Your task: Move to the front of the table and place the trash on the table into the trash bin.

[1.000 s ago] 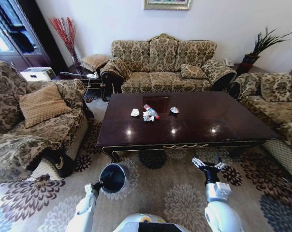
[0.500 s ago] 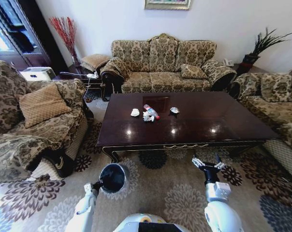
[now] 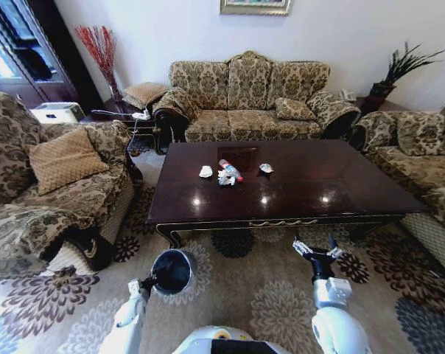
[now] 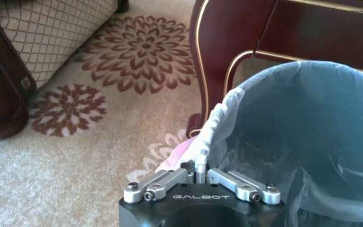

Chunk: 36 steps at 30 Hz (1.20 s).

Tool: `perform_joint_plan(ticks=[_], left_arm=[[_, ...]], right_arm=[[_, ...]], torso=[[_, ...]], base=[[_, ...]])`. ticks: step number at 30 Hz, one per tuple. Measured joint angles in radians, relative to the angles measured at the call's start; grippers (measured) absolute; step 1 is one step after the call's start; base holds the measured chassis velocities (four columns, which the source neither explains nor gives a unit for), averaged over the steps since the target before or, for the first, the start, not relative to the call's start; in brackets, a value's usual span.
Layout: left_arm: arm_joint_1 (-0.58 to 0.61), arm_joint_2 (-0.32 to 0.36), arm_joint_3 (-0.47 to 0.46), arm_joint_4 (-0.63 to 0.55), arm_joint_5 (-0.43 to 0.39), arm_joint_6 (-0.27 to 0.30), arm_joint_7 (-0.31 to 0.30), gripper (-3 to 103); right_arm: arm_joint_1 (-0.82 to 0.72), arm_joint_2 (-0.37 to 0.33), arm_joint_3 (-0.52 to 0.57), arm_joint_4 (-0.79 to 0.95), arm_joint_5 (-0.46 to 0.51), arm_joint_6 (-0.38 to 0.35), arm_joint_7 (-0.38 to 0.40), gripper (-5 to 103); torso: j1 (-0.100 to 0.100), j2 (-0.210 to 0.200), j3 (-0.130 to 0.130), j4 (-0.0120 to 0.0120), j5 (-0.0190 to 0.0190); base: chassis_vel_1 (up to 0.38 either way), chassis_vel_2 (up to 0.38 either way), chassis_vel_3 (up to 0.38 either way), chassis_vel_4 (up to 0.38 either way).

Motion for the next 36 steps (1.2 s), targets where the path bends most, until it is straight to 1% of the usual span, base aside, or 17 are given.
perform_joint_plan(ticks=[31,32,33,34,35,36], left_arm=[[0.001,0.0,0.0,0.001,0.0,-0.001,0.0,0],[0.008,0.0,-0.001,-0.002,0.0,-0.003,0.002,0],[0.04,0.001,-0.006,-0.025,0.001,-0.011,0.01,0],[0.04,0.001,-0.006,-0.025,0.001,-0.011,0.01,0],[0.082,0.003,-0.012,-0.05,0.001,-0.02,0.021,0],[0.114,0.004,-0.017,-0.064,0.001,-0.025,0.028,0]], right_arm=[[0.0,0.0,0.0,0.0,0.0,0.0,-0.001,100],[0.0,0.0,0.0,0.0,0.0,0.0,-0.001,100],[0.0,0.0,0.0,0.0,0.0,0.001,-0.001,100],[0.0,0.0,0.0,0.0,0.0,0.001,-0.001,100],[0.0,0.0,0.0,0.0,0.0,0.001,-0.001,100],[0.0,0.0,0.0,0.0,0.0,0.001,-0.001,100]], torso=[[0.0,0.0,0.0,-0.0001,0.0],[0.0,0.0,0.0,-0.0003,-0.0001],[0.0,0.0,0.0,-0.001,-0.0003],[0.0,0.0,0.0,-0.001,-0.0003],[0.0,0.0,0.0,-0.001,-0.0001],[0.0,0.0,0.0,0.0003,0.0004]], base=[[0.0,0.0,0.0,0.0],[0.0,0.0,0.0,0.0],[0.0,0.0,0.0,0.0],[0.0,0.0,0.0,0.0],[0.0,0.0,0.0,0.0],[0.0,0.0,0.0,0.0]])
